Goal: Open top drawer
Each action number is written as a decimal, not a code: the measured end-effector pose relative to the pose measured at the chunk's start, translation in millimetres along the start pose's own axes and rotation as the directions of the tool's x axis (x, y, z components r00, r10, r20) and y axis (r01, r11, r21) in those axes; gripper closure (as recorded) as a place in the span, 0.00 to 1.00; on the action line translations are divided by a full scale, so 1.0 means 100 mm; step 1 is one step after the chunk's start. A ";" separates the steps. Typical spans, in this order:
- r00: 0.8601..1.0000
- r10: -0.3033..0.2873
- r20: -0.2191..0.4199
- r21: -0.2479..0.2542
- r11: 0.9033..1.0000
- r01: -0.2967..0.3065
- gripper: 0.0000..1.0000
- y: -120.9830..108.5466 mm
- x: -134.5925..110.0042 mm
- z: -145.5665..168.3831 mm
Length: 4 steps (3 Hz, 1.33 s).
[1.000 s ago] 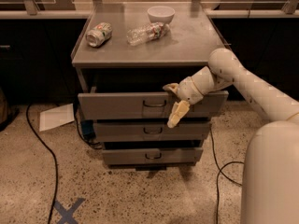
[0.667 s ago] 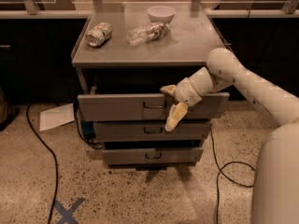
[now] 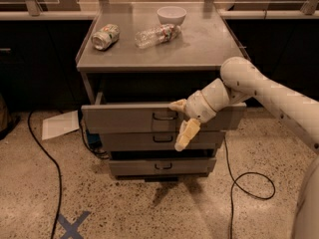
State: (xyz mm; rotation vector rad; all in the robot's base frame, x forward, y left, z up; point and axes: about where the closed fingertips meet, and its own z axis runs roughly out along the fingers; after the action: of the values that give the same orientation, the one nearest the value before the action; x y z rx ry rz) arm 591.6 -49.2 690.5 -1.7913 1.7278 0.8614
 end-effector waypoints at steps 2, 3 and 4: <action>0.999 -0.024 -0.033 0.068 0.997 0.027 0.00 -0.36 -0.12 -0.42; 0.999 0.015 -0.029 0.046 0.999 -0.014 0.00 -0.41 -0.05 -0.42; 0.998 0.067 0.007 0.008 0.998 -0.068 0.00 -0.25 0.09 -0.27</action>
Offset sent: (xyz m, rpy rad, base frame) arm 0.0666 -0.0419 0.0686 -0.0551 -0.1203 -0.0673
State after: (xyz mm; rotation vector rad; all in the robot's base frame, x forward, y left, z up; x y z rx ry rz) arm 618.7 -73.5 700.8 -1.7311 1.7940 0.8854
